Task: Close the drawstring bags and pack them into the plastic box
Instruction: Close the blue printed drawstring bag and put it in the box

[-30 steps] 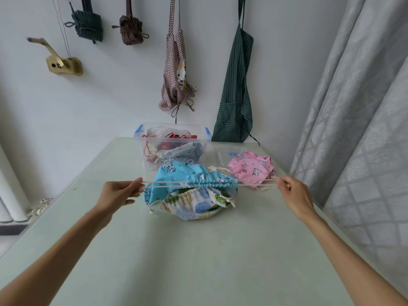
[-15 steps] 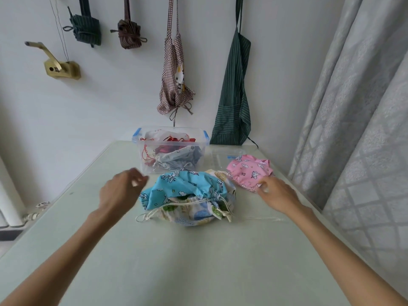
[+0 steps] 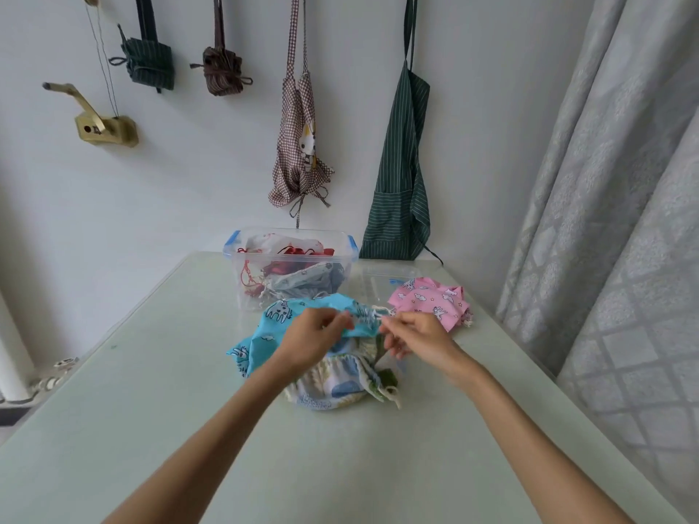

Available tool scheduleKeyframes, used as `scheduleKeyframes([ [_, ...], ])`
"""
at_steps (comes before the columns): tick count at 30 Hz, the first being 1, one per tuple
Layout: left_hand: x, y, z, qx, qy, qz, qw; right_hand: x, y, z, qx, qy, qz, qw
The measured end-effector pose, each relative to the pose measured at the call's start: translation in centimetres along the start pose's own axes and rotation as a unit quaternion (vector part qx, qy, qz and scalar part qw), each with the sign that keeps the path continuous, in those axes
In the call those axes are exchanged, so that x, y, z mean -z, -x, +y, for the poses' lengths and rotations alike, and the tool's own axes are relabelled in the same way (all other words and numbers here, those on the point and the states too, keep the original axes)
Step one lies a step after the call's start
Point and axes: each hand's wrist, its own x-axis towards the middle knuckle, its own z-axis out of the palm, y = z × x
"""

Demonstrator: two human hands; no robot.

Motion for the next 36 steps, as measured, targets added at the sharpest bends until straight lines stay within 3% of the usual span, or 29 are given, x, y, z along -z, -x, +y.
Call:
scheduleKeyframes([
  [5, 1.0, -3.3, 0.1, 0.037, 0.133, 0.088, 0.987, -0.4, -3.1, -0.8, 0.023, -0.002, 0.084, 0.996],
  [14, -0.7, -9.4, -6.9, 0.058, 0.110, 0.232, 0.965, -2.9, -10.2, 2.2, 0.040, 0.079, 0.147, 0.985],
  [23, -2.6, -11.9, -12.4, 0.098, 0.196, 0.229, 0.948, -3.9, -13.8, 6.5, 0.009, 0.113, 0.160, 0.981],
  [36, -1.7, -11.4, -12.4, 0.118, 0.207, 0.191, 0.952, -3.5, -13.6, 6.2, -0.037, 0.157, 0.126, 0.979],
])
